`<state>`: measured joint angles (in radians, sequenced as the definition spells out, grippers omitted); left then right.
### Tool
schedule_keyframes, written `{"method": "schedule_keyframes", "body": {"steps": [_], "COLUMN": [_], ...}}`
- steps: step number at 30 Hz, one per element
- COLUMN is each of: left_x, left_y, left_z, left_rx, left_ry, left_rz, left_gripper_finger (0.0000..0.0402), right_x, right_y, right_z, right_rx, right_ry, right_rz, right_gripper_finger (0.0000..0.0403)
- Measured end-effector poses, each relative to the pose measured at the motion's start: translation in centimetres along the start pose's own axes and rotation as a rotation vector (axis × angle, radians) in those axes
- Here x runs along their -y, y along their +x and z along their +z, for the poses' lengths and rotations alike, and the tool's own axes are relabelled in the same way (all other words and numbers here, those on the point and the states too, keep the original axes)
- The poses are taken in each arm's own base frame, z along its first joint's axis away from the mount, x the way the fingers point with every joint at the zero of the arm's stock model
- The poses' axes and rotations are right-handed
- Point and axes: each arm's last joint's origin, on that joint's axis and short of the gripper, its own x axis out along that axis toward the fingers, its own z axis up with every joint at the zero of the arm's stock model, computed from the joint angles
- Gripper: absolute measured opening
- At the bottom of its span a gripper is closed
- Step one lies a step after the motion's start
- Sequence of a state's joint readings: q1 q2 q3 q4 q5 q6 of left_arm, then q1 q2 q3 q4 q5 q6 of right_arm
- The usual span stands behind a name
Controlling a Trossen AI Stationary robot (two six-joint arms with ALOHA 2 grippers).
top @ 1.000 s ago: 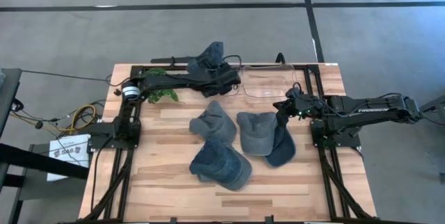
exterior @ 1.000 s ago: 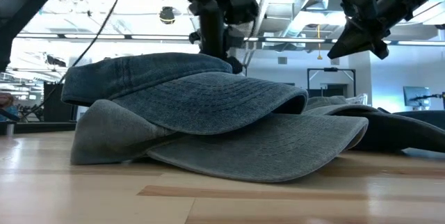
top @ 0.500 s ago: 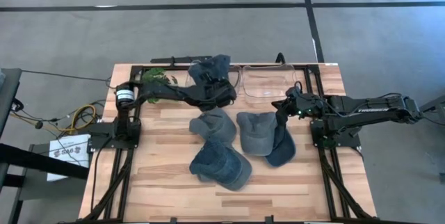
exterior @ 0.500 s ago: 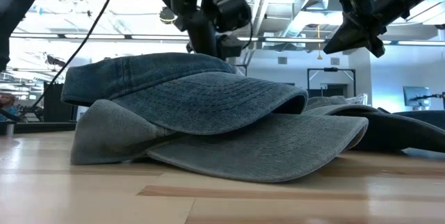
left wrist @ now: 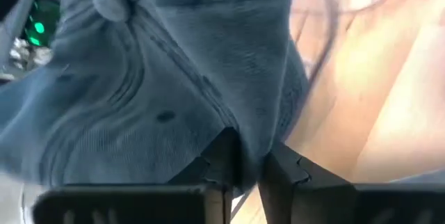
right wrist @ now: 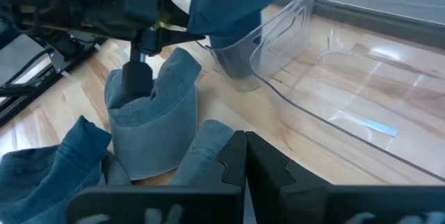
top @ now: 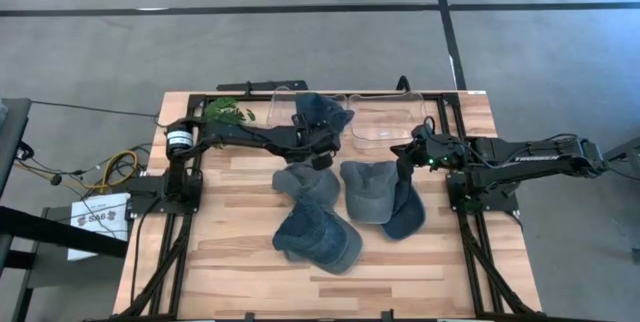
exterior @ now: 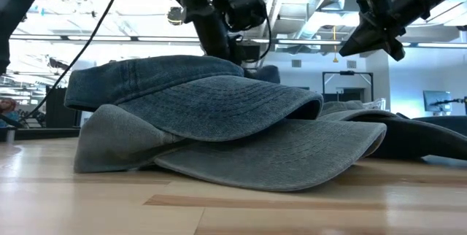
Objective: Pick & Place hat
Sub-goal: Put the top left blue cap into the left transparent bin, then put the top right gray cap into the right transparent bin
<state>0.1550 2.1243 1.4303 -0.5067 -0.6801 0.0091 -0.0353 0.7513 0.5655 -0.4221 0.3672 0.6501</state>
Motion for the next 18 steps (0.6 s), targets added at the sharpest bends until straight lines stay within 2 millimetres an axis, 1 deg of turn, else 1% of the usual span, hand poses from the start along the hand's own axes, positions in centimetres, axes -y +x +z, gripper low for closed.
{"method": "schedule_keyframes", "body": {"steps": [2,11,15,18], "left_x": [-0.5,-3.0,-3.5,-3.8], "left_y": [-0.1,-1.5,-1.7,-2.2], "left_z": [-0.2,0.4,0.5,0.2], "left_rx": [-0.020,0.019,0.021,0.003], "left_ry": [-0.011,-0.120,-0.139,-0.148], "left_rz": [-0.016,-0.060,-0.064,-0.069], "left_gripper_finger": [0.0061,0.0132,0.0162,0.0178], "right_x": [0.0,0.0,0.0,0.0], "right_y": [0.0,0.0,0.0,0.0], "right_z": [0.0,0.0,0.0,0.0], "right_rx": [0.000,-0.002,-0.002,-0.002], "right_ry": [0.005,0.004,0.004,0.004], "right_rz": [0.000,-0.002,-0.002,-0.001], "right_gripper_finger": [0.0000,0.0000,0.0000,0.0000]}}
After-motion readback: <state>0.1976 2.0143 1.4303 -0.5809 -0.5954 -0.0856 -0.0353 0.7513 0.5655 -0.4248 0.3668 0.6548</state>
